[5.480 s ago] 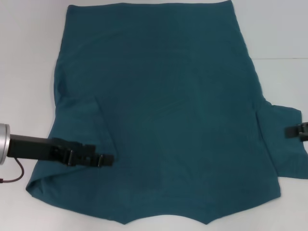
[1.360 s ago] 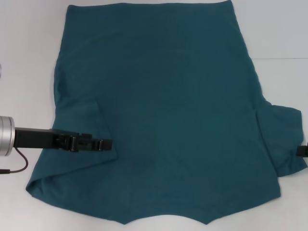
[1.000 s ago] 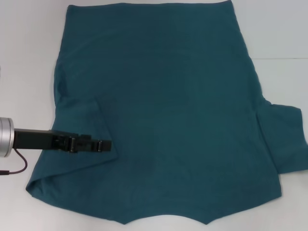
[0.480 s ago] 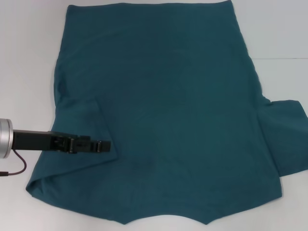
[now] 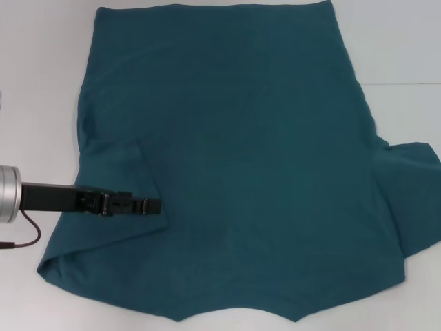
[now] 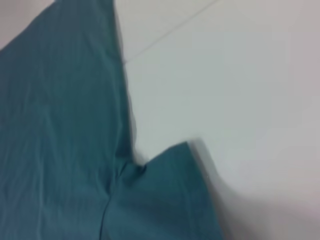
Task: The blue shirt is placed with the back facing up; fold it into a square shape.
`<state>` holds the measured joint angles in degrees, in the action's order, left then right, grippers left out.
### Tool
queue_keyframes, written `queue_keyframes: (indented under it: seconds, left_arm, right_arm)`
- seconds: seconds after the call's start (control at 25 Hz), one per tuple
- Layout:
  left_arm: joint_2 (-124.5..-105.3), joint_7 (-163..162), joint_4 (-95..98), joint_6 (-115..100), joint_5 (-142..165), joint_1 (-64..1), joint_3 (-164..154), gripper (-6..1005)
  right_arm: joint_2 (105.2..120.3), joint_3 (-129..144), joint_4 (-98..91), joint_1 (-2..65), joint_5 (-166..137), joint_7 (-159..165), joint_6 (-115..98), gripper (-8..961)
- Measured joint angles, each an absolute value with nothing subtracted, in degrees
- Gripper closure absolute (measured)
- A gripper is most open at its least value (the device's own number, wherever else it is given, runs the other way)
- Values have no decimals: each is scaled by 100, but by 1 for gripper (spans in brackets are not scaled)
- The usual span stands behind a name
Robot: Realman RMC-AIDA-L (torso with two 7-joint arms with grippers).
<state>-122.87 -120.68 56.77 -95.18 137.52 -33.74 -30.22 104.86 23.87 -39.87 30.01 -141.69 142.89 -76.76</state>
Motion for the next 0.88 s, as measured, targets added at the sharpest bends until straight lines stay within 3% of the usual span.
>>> queue_keyframes:
  seconds: [0.88]
  left_arm:
    - [-12271, -12103, 5677, -9509, 13603, -3375, -3013, 79]
  right_arm:
    - [10442, 2409, -4140, 3269, -13071, 14424, -8790, 950]
